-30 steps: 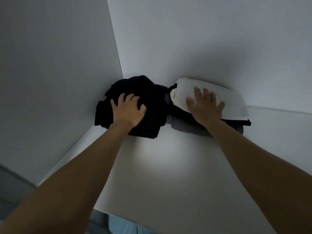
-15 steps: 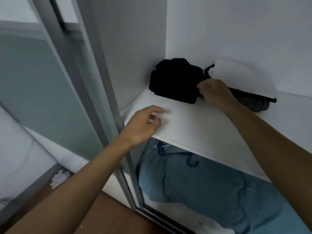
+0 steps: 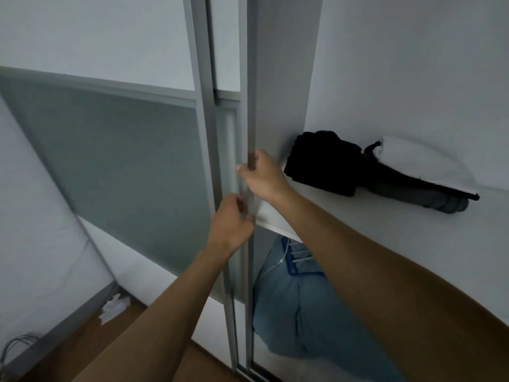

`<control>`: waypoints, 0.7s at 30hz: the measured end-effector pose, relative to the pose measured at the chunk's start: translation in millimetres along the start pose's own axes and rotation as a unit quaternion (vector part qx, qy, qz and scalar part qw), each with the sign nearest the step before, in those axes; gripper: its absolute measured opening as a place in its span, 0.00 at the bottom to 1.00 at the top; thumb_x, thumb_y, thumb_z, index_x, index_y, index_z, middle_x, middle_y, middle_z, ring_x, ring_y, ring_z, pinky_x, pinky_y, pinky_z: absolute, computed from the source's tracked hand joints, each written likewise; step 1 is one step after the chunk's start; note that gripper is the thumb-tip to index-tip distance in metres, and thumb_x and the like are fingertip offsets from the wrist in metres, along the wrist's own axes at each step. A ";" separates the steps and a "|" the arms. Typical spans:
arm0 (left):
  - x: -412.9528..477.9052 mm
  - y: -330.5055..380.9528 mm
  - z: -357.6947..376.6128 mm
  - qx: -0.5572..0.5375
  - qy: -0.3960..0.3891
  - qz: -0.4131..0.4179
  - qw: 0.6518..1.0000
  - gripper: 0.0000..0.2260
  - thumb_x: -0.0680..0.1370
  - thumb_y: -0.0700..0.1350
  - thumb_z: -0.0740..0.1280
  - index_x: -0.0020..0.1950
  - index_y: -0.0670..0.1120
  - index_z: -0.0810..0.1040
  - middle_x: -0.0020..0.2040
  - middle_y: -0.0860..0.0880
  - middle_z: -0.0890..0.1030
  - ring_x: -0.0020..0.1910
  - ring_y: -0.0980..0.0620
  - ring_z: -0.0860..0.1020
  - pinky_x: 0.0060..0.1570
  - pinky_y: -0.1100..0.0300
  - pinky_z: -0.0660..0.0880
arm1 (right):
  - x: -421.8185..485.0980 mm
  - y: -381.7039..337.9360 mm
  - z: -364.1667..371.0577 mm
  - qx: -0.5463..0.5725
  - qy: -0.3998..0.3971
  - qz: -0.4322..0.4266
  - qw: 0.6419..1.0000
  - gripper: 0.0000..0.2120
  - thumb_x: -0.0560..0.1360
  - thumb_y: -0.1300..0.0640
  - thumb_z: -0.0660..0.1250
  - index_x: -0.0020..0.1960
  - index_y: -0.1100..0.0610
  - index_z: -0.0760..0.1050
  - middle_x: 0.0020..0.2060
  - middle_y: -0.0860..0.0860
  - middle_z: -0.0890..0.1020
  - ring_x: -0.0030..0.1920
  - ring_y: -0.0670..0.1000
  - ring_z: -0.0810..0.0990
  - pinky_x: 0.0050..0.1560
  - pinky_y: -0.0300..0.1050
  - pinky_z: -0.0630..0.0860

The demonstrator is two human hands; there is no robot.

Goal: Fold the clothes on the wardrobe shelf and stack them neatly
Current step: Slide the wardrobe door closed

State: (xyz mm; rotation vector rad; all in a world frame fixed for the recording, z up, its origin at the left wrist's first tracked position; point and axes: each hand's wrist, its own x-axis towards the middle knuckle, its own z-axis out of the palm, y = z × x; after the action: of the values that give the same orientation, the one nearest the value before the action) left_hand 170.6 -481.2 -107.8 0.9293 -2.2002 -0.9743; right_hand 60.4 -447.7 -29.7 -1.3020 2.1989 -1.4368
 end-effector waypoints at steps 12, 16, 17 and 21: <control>-23.9 15.9 4.7 -0.174 -0.090 -0.058 0.979 0.10 0.81 0.37 0.64 0.61 0.41 0.79 0.58 0.43 0.82 0.59 0.45 0.80 0.64 0.47 0.76 | -32.5 21.9 -33.7 -0.097 0.054 0.015 0.994 0.16 0.78 0.46 0.66 0.60 0.54 0.71 0.45 0.45 0.74 0.47 0.50 0.75 0.47 0.44 0.68; -43.8 40.7 25.0 -0.190 -0.130 -0.038 0.972 0.11 0.82 0.36 0.62 0.62 0.40 0.79 0.59 0.43 0.81 0.60 0.46 0.79 0.63 0.50 0.76 | -58.6 35.8 -70.7 -0.113 0.063 0.021 0.991 0.20 0.78 0.46 0.66 0.64 0.56 0.70 0.48 0.46 0.74 0.49 0.50 0.74 0.50 0.47 0.71; -49.5 46.9 31.8 -0.195 -0.135 -0.034 0.971 0.10 0.82 0.35 0.62 0.61 0.40 0.79 0.58 0.43 0.82 0.59 0.47 0.80 0.62 0.52 0.76 | -66.1 40.2 -80.6 -0.115 0.066 0.023 0.991 0.19 0.78 0.46 0.66 0.63 0.56 0.71 0.48 0.46 0.74 0.49 0.50 0.75 0.51 0.47 0.72; -69.9 69.3 63.0 -0.202 -0.169 -0.002 0.965 0.12 0.81 0.32 0.60 0.58 0.42 0.79 0.58 0.42 0.82 0.58 0.49 0.79 0.60 0.55 0.75 | -96.7 58.6 -122.4 -0.119 0.087 0.030 0.989 0.17 0.77 0.45 0.66 0.61 0.52 0.71 0.47 0.43 0.75 0.49 0.48 0.77 0.50 0.46 0.71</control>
State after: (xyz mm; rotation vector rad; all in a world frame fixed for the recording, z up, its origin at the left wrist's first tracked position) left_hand 143.2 -367.7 -104.2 0.6120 -2.1357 -1.6077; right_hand 12.9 -288.5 -42.7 -1.2061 2.5673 -1.3450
